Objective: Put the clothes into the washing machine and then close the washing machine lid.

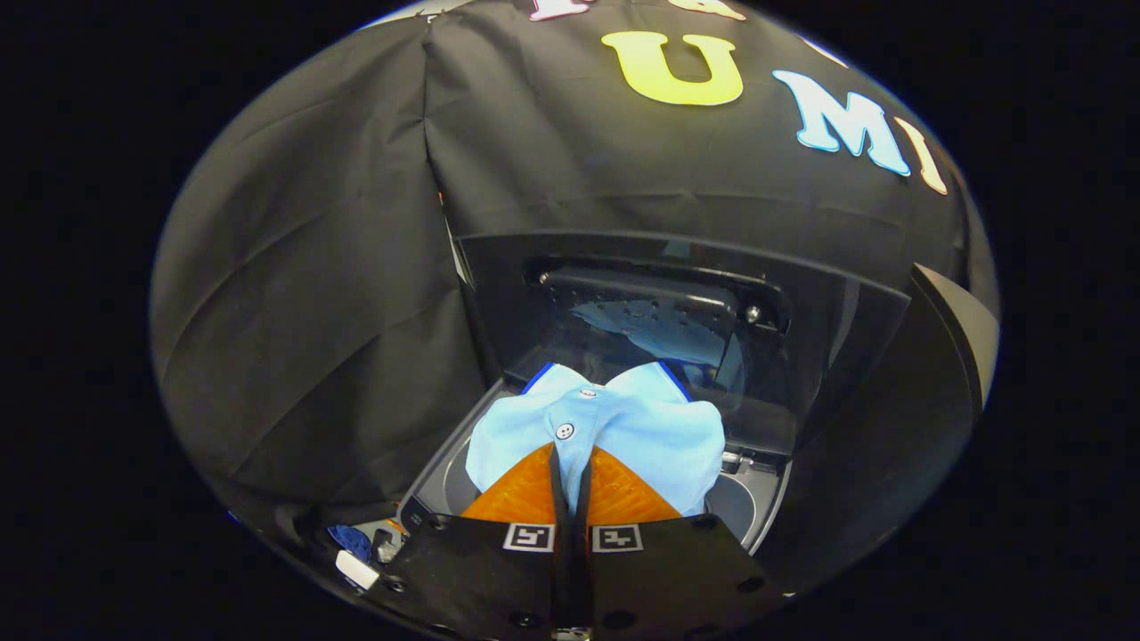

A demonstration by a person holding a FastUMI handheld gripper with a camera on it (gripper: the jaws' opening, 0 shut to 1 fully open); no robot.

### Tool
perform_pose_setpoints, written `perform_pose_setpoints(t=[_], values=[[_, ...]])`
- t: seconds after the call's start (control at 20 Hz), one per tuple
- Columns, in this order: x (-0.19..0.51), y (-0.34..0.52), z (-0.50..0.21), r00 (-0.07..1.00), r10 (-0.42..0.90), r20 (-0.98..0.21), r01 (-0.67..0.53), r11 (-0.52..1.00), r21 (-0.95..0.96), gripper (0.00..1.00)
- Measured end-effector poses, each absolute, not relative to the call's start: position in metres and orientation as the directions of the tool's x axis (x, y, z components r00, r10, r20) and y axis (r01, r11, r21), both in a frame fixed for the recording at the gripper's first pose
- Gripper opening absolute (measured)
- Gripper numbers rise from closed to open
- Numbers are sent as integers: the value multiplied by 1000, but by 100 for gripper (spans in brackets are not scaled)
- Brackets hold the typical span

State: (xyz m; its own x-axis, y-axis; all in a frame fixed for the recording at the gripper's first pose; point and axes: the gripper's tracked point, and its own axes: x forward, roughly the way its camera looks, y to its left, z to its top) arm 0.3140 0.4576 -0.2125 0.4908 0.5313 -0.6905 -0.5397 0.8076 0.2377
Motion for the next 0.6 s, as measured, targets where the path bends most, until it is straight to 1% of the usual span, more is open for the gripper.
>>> perform_pose_setpoints(t=[0.15, 0.3, 0.6], values=[[313, 458, -230, 473, 508, -720, -503, 826, 252, 1], [310, 454, -246, 465, 480, -744, -493, 838, 233, 2], [310, 447, -282, 416, 436, -798, -381, 880, 283, 2]])
